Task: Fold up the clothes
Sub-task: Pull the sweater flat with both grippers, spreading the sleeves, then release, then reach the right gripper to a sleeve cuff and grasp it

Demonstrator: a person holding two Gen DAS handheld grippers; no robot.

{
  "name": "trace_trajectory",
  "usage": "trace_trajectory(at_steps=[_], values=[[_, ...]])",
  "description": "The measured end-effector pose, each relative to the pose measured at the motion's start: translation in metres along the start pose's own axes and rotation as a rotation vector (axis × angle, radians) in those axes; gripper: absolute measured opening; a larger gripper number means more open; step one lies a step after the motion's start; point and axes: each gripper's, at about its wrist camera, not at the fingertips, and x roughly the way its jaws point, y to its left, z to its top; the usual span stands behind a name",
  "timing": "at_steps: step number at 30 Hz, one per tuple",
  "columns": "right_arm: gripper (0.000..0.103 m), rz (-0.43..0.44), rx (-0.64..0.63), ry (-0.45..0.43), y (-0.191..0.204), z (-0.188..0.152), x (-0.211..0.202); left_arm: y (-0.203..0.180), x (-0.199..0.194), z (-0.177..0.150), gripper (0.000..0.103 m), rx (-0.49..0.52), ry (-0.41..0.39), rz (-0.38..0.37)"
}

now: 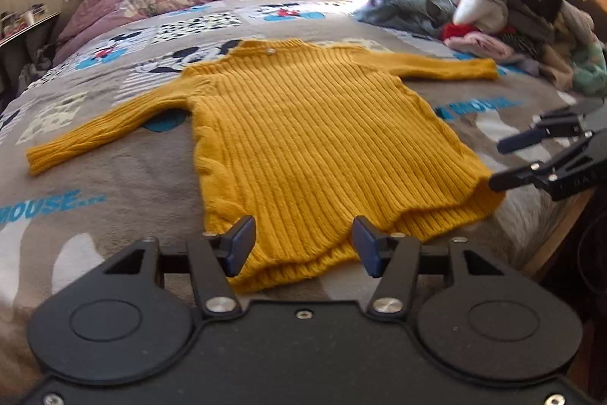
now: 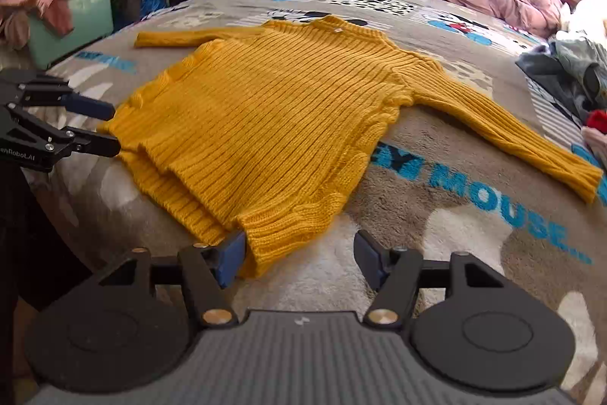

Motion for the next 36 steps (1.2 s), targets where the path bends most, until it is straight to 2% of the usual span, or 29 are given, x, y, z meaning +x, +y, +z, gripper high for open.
trace_trajectory(at_steps=[2,4,5,7,8,9,11,14,16,17,19,20,21,24,25,30,34,36], values=[[0.084,0.036,0.234,-0.014,-0.025,-0.001,0.006,0.023,0.005,0.005,0.056,-0.189,-0.007,0.010],[0.082,0.061,0.388,0.010,-0.041,-0.007,0.022,0.042,0.021,-0.003,0.054,-0.360,0.039,-0.027],[0.078,0.061,0.422,0.006,-0.043,-0.010,0.029,0.048,0.029,-0.009,0.043,-0.427,0.072,-0.060],[0.072,0.060,0.405,-0.010,-0.037,-0.010,0.031,0.048,0.033,-0.016,0.023,-0.471,0.082,-0.092],[0.046,0.082,0.397,0.000,-0.033,-0.009,0.032,0.048,0.033,-0.018,0.014,-0.487,0.083,-0.105],[0.013,0.117,0.394,0.014,-0.029,-0.007,0.034,0.051,0.029,-0.018,0.010,-0.521,0.072,-0.129],[0.014,0.117,0.378,0.006,-0.022,-0.004,0.027,0.059,0.016,-0.016,0.010,-0.606,0.042,-0.187],[0.014,0.074,0.330,0.027,-0.020,-0.008,0.024,0.076,0.015,-0.029,0.010,-0.706,0.121,-0.136],[0.015,0.071,0.328,0.056,-0.025,-0.015,0.025,0.084,0.015,-0.037,0.014,-0.750,0.154,-0.122],[0.021,0.076,0.323,0.057,-0.025,-0.014,0.021,0.081,0.008,-0.030,0.014,-0.710,0.136,-0.095],[0.037,0.076,0.301,0.047,-0.023,-0.012,0.011,0.070,-0.009,-0.010,0.025,-0.596,0.087,-0.014],[0.049,0.063,0.277,0.027,-0.020,-0.009,0.006,0.063,-0.013,0.000,0.026,-0.540,0.056,-0.006],[0.056,0.049,0.253,0.007,-0.017,-0.007,0.000,0.057,-0.014,0.011,0.027,-0.485,0.022,-0.009],[0.056,-0.003,0.131,-0.090,0.001,0.008,-0.008,0.038,-0.013,0.042,0.036,-0.318,-0.068,-0.017],[0.056,-0.012,0.081,-0.119,0.008,0.014,-0.007,0.032,-0.005,0.052,0.042,-0.262,-0.088,-0.014],[0.056,-0.055,-0.059,-0.182,0.025,0.049,0.025,0.015,0.049,0.094,0.042,-0.029,-0.156,0.004],[0.056,-0.119,-0.092,-0.166,0.017,0.072,0.065,0.028,0.113,0.108,0.042,0.036,-0.070,0.040],[0.056,-0.126,-0.081,-0.127,0.008,0.075,0.081,0.033,0.137,0.097,0.042,0.067,0.029,0.070]])
